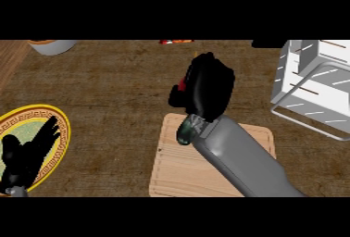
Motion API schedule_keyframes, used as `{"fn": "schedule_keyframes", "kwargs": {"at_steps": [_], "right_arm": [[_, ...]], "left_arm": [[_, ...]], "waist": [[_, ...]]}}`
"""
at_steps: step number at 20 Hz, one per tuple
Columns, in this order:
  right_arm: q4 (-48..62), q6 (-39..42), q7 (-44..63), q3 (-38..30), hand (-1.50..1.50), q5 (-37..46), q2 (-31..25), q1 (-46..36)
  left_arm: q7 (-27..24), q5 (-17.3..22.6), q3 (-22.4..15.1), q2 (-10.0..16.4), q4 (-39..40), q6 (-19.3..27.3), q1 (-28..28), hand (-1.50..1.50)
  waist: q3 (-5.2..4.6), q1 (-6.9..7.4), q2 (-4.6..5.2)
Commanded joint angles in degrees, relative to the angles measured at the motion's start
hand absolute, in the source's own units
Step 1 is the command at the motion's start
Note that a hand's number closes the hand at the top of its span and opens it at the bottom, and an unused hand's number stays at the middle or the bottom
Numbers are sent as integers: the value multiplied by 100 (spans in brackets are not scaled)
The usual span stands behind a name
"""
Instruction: Pick the pear from the cutting board and place it in the tiered basket
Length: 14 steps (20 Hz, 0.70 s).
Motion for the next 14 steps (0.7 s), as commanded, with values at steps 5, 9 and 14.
{"fn": "schedule_keyframes", "kwargs": {"at_steps": [5, 9, 14], "right_arm": [[-267, 835, 853, -982, 150, 499, 79, -932], [-117, 450, 10, -1772, 150, 460, -368, -908], [344, 285, -823, -2441, 150, 345, -725, -996]], "left_arm": [[118, 4, 76, -11, 116, 65, -200, 0], [-364, -24, 117, -131, 220, 63, 147, 0], [-134, -21, 193, 18, 186, 15, -48, 0]], "waist": [[9, -110, 36], [10, -62, 59], [12, -61, 71]]}}
